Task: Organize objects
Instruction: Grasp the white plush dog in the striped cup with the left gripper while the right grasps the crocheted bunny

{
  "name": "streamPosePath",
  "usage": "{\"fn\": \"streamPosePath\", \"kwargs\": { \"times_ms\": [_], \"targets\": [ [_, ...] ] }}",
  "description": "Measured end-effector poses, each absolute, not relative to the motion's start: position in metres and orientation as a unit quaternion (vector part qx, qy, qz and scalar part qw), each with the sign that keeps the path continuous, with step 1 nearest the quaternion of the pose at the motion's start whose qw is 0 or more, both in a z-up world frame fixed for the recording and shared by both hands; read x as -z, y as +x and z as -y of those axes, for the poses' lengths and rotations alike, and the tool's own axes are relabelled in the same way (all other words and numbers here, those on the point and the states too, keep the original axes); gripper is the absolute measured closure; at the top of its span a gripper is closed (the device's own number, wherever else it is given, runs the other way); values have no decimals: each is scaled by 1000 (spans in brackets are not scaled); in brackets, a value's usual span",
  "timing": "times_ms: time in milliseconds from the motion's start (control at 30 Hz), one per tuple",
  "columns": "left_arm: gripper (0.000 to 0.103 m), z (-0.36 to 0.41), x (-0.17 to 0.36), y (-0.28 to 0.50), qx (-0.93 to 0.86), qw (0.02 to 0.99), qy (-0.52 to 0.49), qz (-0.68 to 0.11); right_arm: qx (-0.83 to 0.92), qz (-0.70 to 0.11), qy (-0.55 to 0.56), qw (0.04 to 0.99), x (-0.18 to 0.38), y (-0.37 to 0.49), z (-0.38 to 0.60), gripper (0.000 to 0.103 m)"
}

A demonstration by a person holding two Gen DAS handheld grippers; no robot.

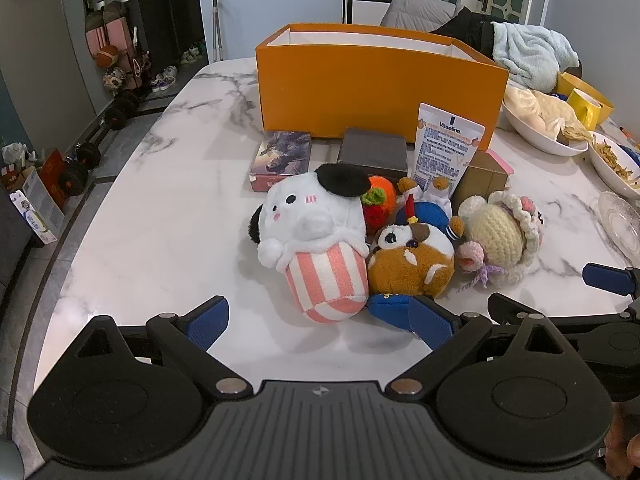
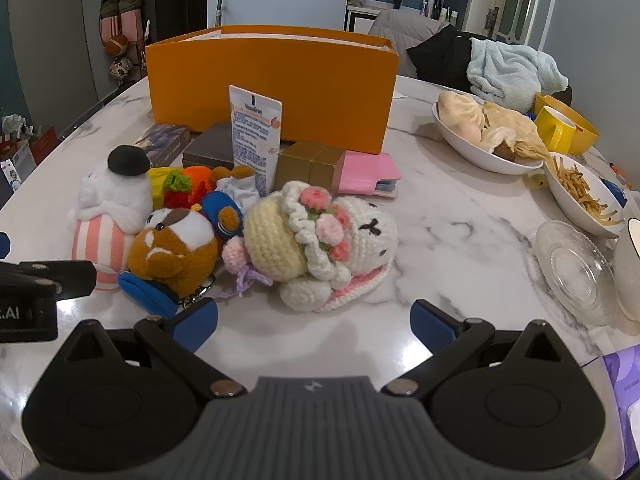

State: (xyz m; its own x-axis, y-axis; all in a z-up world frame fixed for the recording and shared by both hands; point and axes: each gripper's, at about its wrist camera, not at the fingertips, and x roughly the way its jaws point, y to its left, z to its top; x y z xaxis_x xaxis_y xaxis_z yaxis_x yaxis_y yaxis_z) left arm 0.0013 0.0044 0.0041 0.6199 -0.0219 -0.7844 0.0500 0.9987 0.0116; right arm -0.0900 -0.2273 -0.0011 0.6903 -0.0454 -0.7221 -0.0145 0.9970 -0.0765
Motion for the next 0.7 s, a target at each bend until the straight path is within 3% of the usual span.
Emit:
{"fn": "streamPosePath", "kwargs": {
  "times_ms": [700],
  "targets": [
    [0, -25, -2, 9, 48, 911, -4, -409, 5, -401, -30, 916, 10, -89, 232, 1]
  ]
}}
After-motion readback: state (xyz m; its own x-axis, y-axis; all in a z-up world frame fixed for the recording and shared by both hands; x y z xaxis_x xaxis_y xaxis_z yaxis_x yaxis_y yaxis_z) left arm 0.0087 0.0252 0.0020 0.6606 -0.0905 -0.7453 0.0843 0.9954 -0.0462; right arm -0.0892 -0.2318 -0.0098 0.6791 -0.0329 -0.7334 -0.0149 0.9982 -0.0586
